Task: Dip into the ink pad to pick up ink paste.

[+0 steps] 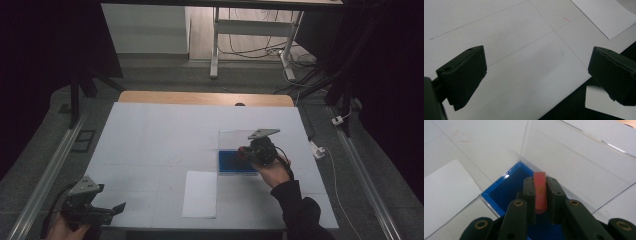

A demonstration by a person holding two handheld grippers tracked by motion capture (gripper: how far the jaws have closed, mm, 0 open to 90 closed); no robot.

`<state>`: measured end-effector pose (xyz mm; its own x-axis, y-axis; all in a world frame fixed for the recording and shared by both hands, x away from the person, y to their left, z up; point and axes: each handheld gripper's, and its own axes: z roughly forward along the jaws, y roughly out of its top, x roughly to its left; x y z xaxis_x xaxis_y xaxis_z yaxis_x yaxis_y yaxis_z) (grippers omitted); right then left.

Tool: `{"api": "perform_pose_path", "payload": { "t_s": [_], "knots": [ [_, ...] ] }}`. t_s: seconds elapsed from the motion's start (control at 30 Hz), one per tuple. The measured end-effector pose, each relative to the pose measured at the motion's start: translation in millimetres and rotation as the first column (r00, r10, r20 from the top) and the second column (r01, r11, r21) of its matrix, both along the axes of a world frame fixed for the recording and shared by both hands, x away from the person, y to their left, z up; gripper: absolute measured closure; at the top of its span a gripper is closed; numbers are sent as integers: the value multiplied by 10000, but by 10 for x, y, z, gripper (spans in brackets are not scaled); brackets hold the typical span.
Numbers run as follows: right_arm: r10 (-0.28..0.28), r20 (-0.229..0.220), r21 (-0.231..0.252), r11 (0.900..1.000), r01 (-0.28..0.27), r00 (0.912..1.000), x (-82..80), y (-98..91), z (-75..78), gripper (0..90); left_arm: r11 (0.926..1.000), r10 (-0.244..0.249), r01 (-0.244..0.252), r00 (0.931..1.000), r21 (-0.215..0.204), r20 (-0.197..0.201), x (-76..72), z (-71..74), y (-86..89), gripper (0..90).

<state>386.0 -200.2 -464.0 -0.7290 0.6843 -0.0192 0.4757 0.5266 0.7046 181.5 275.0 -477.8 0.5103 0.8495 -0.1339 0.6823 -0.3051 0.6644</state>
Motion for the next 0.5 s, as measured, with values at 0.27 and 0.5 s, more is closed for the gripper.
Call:
{"api": "perform_pose_path", "payload": {
  "t_s": [0.27,0.5],
  "knots": [
    [14,-444,35,10000,-13,9990,41,31,-64,794,10000,-16,16,10000,21,-10,0,-1,-2,23],
    [50,-733,-102,9999,-57,9973,83,32,-133,794,10000,-23,23,10000,40,-7,0,-1,-5,24]
  ]
}}
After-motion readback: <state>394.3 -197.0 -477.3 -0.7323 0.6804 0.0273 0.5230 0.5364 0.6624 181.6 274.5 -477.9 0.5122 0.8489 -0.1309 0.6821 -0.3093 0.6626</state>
